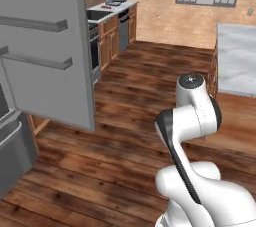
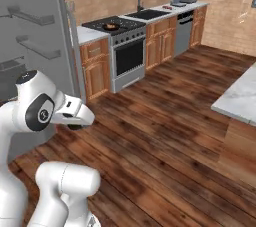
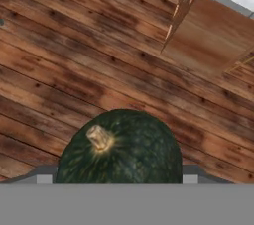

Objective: Place the cold items (lime and squash) from the fridge in one tupperware on the dining counter. Place the warm items (hot dog and kebab skewer) in the stove area in another tupperware.

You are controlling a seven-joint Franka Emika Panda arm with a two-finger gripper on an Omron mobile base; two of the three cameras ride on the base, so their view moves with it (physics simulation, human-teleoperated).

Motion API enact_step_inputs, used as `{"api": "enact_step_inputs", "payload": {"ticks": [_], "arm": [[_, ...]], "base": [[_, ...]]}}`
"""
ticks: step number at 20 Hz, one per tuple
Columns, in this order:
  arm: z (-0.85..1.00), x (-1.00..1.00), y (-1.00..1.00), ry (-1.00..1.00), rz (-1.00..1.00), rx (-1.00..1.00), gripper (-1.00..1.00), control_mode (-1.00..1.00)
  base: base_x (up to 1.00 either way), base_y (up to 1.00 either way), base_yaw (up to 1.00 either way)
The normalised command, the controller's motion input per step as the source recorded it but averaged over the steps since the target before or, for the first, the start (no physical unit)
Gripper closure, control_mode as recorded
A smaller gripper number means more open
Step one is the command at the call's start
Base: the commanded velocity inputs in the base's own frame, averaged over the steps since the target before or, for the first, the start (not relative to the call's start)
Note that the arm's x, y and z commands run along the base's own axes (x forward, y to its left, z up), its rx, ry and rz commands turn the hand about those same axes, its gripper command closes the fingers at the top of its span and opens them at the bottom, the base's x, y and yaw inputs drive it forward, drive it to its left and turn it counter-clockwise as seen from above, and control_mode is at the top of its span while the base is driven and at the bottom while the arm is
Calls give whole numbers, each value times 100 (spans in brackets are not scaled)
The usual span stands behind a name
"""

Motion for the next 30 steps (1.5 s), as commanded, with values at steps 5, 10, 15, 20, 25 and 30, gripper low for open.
{"api": "enact_step_inputs", "payload": {"ticks": [5,10,15,20,25,30], "arm": [[0,0,0,0,0,0,100,100],[0,0,0,0,0,0,100,100],[0,0,0,0,0,0,100,100],[0,0,0,0,0,0,100,100],[0,0,0,0,0,0,100,100],[0,0,0,0,0,0,100,100]], "base": [[-34,-61,-29],[-6,-83,-27],[0,-95,-24],[14,-95,-22],[39,-81,-16],[55,-72,-12]]}}
